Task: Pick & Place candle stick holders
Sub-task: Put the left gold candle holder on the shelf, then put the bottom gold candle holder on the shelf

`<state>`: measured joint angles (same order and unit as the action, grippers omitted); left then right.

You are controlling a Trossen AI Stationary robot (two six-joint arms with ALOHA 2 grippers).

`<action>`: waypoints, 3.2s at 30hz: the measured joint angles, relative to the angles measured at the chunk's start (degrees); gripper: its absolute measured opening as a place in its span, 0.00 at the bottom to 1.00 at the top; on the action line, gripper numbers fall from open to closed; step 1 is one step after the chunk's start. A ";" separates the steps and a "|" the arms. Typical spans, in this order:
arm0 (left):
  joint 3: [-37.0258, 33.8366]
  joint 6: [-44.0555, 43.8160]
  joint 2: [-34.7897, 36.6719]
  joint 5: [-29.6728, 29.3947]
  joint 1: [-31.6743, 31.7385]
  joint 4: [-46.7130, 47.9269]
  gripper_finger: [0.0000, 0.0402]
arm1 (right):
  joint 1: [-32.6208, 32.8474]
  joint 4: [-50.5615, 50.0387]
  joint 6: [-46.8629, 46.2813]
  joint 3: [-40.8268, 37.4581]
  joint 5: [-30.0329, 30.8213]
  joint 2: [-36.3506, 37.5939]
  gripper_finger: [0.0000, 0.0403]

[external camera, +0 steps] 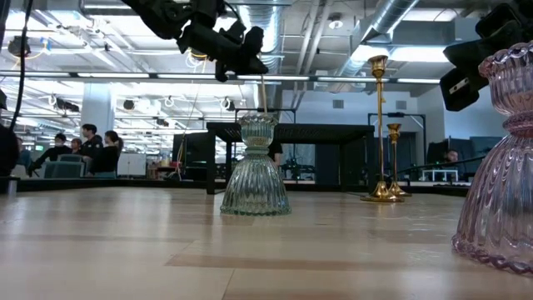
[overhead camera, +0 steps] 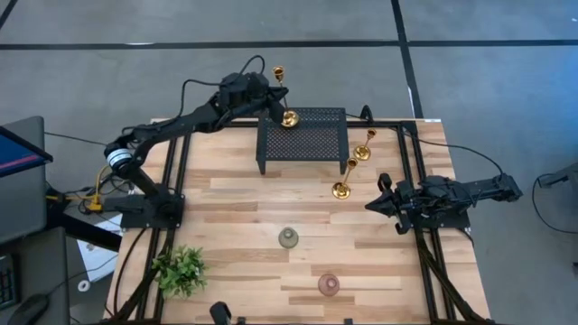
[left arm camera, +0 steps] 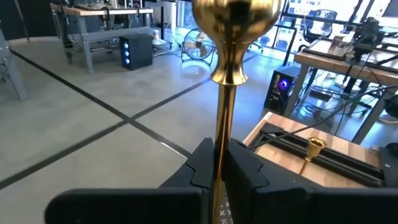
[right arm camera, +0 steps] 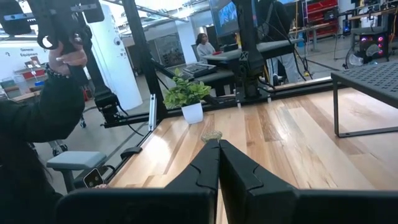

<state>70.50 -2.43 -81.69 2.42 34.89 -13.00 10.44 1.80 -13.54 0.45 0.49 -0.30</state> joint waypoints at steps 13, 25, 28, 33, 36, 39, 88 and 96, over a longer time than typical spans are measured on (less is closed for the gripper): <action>0.00 0.01 -1.32 0.00 -0.23 0.09 0.04 | 0.00 -0.02 0.11 0.00 1.47 -0.02 0.00; 0.00 0.01 -1.36 0.00 -0.43 0.11 0.08 | 0.00 -0.02 -0.02 0.00 1.47 -0.02 0.00; 0.00 0.01 -1.36 0.00 -0.43 0.14 0.08 | 0.00 -0.02 -0.02 0.00 1.47 -0.02 0.00; 0.00 0.01 -1.36 -0.02 -0.43 0.30 0.07 | 0.00 -0.02 -0.02 0.00 1.47 -0.02 0.00; 0.00 0.00 -1.36 0.00 -0.43 0.33 0.07 | 0.00 -0.02 -0.02 0.00 1.47 -0.01 0.00; 0.00 -1.26 -1.36 0.00 -0.43 0.35 0.09 | 0.00 -0.04 -0.02 0.00 1.47 -0.01 0.00; -0.04 1.18 3.70 0.22 -1.21 6.26 0.49 | 0.00 -0.04 -0.04 0.00 1.06 -0.02 0.00; -4.63 5.41 12.53 1.16 -1.74 8.45 0.49 | 0.04 -0.04 -0.06 0.00 1.03 0.00 0.00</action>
<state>65.87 2.98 -69.16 3.57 33.15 -4.54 10.48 1.76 -13.61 0.45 1.52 -0.30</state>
